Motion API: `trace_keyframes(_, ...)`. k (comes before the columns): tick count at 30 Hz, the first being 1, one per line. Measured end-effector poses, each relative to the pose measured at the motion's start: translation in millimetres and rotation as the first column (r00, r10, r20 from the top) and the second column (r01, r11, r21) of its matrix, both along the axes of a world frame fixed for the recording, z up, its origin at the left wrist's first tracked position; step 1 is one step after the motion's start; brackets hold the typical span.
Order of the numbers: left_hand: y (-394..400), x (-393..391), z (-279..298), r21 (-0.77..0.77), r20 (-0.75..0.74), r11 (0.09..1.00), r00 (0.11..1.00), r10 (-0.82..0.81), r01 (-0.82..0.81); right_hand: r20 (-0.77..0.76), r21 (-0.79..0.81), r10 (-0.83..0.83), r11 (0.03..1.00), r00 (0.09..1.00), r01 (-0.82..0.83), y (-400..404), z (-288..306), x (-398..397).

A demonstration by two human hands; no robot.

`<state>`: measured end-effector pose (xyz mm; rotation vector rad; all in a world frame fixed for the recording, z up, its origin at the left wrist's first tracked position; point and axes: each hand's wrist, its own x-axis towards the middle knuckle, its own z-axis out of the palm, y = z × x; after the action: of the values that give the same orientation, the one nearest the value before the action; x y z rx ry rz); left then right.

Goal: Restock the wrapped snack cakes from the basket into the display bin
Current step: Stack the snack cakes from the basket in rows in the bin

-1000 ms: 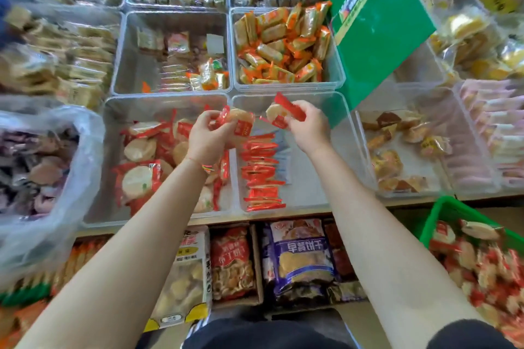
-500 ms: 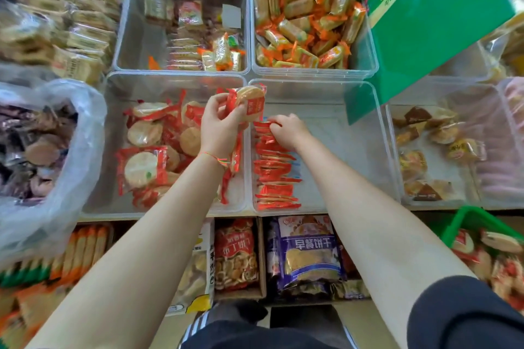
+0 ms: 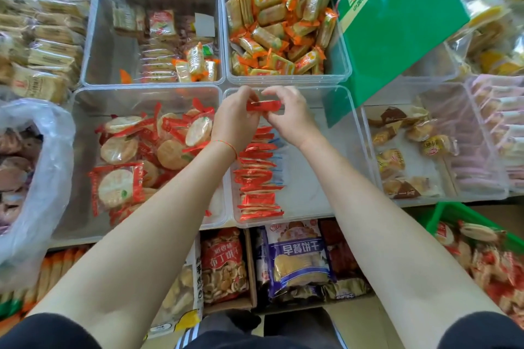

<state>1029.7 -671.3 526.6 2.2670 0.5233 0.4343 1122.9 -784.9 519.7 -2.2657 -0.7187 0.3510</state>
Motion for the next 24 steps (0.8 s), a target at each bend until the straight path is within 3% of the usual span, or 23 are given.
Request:
trace_keyframes(4,8,8,-14,0.117,-0.044,0.991,0.998,-0.055,0.06,-0.025,-0.041,-0.073,0.997,0.997,0.072,9,-21,1)
trace_keyframes(8,19,13,-32,0.491,-0.314,0.836,0.945,-0.093,0.245,-0.103,-0.237,-0.031,0.972,0.994,0.006,17,-48,1)
trace_keyframes(12,19,6,-43,0.492,-0.522,0.791,0.85,-0.066,0.363,-0.215,-0.33,0.092,0.93,0.972,-0.161,23,-61,-3)
trace_keyframes(16,15,2,-45,0.478,-0.575,0.784,0.816,-0.061,0.396,-0.269,-0.372,0.139,0.898,0.953,-0.236,29,-63,-4)
trace_keyframes(21,13,5,-40,0.456,-0.611,0.797,0.79,-0.045,0.397,-0.255,-0.209,-0.012,0.977,0.967,-0.043,8,-49,-6)
trace_keyframes(24,0,5,-33,0.475,-0.556,0.819,0.831,-0.003,0.322,-0.194,-0.087,-0.154,0.986,0.969,0.14,-21,-36,-8)
